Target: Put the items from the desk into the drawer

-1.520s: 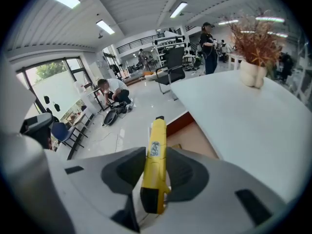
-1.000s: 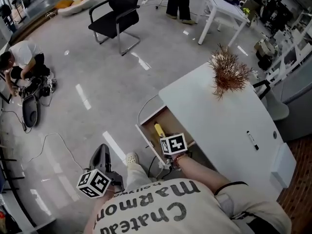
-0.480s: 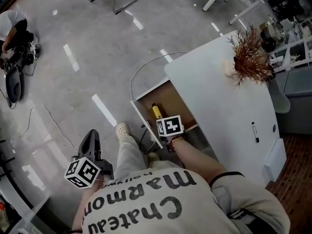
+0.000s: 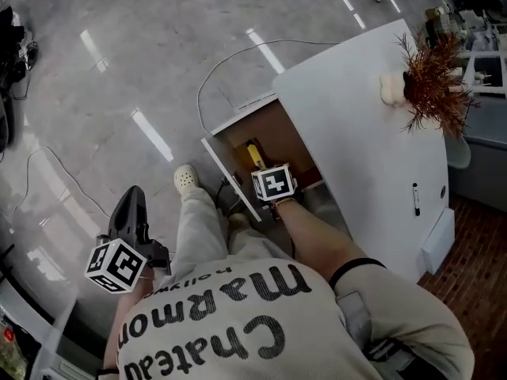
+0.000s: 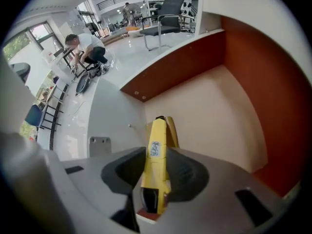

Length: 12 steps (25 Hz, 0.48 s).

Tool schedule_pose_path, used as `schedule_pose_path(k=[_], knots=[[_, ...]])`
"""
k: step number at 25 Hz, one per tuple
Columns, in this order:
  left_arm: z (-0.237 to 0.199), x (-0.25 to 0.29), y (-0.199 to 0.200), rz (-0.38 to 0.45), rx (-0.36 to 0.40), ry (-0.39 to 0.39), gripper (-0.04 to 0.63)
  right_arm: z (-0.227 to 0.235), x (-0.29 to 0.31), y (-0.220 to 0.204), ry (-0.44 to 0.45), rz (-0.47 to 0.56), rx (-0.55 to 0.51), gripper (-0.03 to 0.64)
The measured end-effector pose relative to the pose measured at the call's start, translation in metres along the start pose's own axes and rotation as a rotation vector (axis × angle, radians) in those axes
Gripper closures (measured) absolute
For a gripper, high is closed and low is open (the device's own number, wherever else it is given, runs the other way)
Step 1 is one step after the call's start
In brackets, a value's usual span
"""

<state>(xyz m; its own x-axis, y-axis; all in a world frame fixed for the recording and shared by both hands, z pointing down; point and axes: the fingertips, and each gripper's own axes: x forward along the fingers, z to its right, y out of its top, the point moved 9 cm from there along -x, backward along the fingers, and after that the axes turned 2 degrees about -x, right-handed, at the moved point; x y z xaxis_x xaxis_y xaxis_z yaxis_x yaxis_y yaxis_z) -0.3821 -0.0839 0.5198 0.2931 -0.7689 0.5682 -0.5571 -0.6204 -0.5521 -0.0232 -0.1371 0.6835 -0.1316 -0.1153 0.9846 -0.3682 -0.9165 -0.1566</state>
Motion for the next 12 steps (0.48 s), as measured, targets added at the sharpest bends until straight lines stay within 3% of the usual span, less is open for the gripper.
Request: schedule_pose_path(k=[12], knots=[[-0.025,0.032,-0.007,-0.115,-0.029,0.041,0.594,-0.012,0.049,-0.009,0.021,-0.143,-0.065,0.482]])
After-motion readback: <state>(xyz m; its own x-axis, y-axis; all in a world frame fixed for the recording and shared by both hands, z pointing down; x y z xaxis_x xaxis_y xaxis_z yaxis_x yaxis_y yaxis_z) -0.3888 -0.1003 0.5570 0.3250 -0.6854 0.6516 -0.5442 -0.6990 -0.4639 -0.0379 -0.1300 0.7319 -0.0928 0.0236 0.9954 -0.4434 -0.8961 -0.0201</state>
